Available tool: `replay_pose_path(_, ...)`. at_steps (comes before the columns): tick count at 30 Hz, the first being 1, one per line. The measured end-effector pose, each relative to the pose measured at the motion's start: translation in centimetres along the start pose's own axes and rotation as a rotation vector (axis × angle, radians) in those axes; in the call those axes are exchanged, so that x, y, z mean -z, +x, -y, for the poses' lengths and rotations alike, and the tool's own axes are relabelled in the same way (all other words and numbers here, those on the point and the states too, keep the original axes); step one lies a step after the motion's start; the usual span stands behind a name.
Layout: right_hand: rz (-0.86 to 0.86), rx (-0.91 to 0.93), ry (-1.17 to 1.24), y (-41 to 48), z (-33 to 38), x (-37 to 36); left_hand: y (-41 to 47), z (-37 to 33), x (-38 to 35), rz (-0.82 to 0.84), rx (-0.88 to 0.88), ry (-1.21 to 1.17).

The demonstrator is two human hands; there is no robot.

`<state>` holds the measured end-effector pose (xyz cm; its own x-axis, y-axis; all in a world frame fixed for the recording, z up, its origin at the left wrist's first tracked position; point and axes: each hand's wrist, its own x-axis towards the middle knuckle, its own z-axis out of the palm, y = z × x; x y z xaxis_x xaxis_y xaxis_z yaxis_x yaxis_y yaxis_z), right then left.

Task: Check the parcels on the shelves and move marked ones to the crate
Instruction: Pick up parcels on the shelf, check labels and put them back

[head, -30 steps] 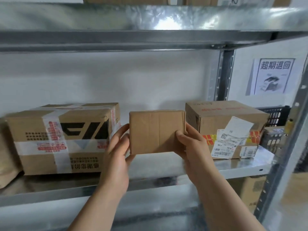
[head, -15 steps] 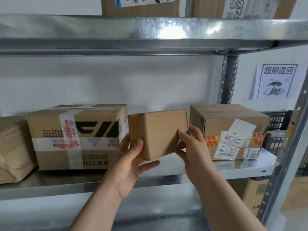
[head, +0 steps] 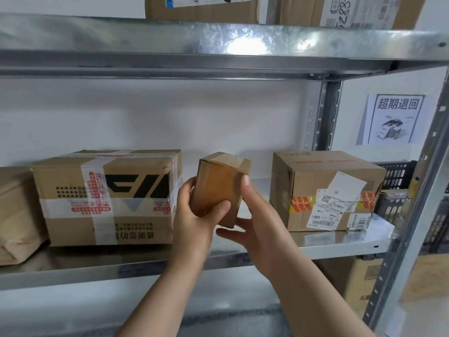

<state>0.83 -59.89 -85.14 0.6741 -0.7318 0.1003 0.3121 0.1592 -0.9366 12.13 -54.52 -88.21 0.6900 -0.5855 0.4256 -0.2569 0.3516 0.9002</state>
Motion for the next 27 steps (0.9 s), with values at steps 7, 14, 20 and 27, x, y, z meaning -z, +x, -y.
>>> replay_pose_path(7, -0.067, -0.025, 0.160, -0.6, 0.2, 0.3, -1.7, 0.3, -0.7, 0.011, -0.150, 0.149)
replay_pose_path(14, -0.179, -0.127, 0.280, -0.1, 0.4, 1.5, -3.6, 0.0, -0.8, 0.049, -0.254, 0.259)
replay_pose_path(20, -0.238, -0.088, 0.218, 0.0, 1.1, 2.7, -3.4, -1.6, 0.8, -0.002, -0.110, 0.093)
replay_pose_path(27, -0.117, 0.019, 0.132, 0.3, 1.0, 3.5, -0.4, -2.4, 3.7, 0.004, -0.004, 0.023)
